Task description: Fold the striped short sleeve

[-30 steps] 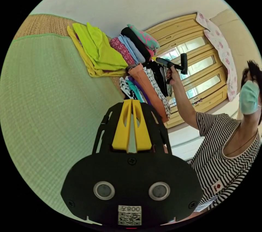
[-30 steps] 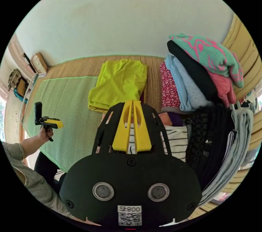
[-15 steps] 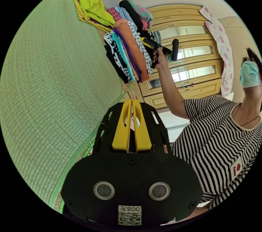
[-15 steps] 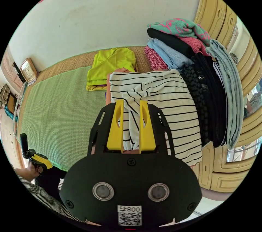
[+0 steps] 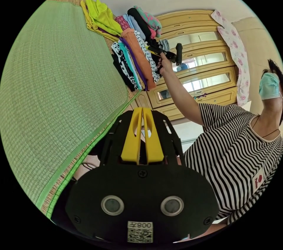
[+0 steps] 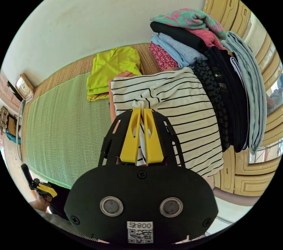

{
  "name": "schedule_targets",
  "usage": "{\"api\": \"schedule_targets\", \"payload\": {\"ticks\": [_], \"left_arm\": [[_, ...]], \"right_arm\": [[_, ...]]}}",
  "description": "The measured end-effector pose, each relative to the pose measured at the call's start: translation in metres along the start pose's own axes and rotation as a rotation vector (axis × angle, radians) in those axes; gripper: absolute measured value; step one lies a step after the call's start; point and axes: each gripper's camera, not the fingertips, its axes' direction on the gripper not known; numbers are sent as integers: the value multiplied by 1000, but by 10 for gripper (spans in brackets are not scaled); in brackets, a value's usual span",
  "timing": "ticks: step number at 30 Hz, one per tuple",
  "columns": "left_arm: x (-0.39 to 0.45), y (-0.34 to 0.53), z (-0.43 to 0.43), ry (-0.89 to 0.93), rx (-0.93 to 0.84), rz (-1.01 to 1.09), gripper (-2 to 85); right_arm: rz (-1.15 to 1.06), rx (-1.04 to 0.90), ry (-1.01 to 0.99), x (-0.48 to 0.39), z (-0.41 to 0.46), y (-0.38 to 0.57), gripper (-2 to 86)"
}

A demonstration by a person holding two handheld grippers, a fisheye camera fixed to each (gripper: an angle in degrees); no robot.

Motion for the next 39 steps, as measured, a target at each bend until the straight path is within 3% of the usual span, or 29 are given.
{"api": "schedule_targets", "payload": {"ticks": [5, 10, 19, 28, 39], "left_arm": [[11, 24, -17, -11, 33, 26, 3], [24, 47, -33, -4, 76, 59, 4], [50, 93, -71, -20, 172, 121, 28], [49, 119, -82, 123, 231, 106, 79], [43, 103, -73, 191, 194, 83, 96]], "right_arm": [[29, 174, -89, 12, -70, 46, 8], [-34, 377, -323, 16, -170, 118, 5], [-147, 568, -557, 17, -284, 250, 5], [-169, 647, -654, 32, -322, 355, 5], [-246, 602, -795, 37, -293, 415, 4]]}}
